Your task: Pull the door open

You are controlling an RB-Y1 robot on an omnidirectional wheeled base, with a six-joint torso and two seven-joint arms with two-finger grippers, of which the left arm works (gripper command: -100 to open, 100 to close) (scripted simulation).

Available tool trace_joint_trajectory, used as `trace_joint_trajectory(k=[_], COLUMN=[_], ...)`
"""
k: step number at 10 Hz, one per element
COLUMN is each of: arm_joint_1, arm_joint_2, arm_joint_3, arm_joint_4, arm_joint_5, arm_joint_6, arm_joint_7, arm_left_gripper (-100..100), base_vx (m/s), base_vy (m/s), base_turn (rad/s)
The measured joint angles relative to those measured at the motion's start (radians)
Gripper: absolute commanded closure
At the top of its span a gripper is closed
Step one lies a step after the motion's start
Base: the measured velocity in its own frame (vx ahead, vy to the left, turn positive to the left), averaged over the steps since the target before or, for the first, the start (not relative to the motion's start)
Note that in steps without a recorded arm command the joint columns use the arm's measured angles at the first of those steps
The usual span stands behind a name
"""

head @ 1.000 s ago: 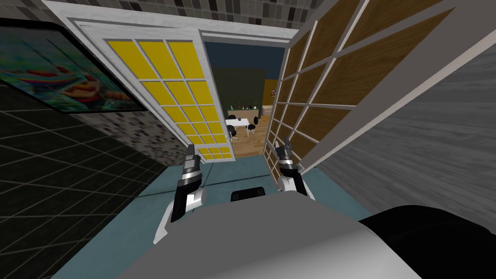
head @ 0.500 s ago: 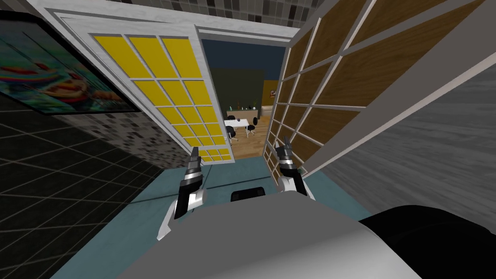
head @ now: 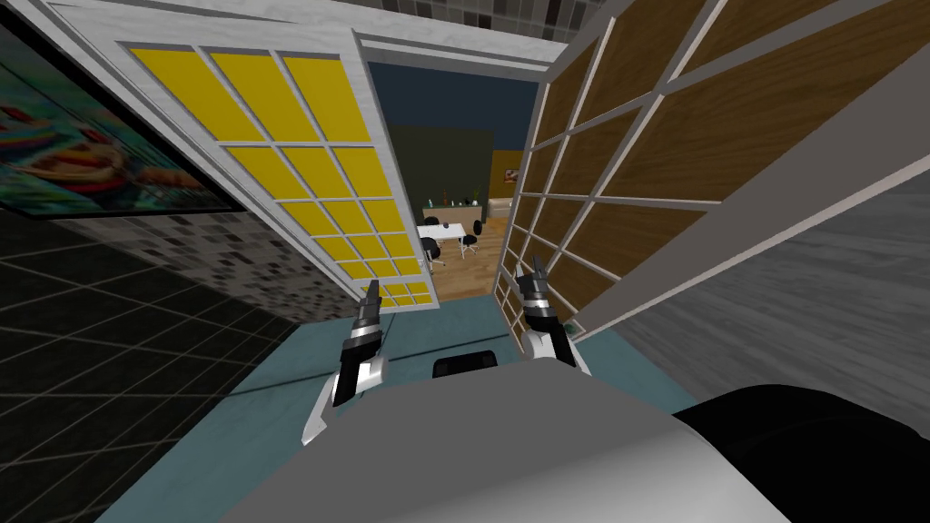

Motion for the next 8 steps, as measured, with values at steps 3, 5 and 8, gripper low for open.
trace_joint_trajectory(k=[3, 5, 8], arm_joint_1=[-0.021, -0.029, -0.046], arm_joint_2=[0.006, 0.008, 0.013], arm_joint_3=[0.017, 0.027, 0.045], arm_joint_4=[0.079, 0.123, 0.197], arm_joint_5=[-0.017, -0.030, -0.047], arm_joint_6=[-0.026, -0.040, -0.063], arm_joint_7=[-0.063, -0.106, -0.170], arm_left_gripper=[-100, -100, -100], base_vx=[0.101, 0.087, 0.097], base_vy=[0.014, 0.011, 0.017], base_turn=[-0.039, -0.037, -0.042])
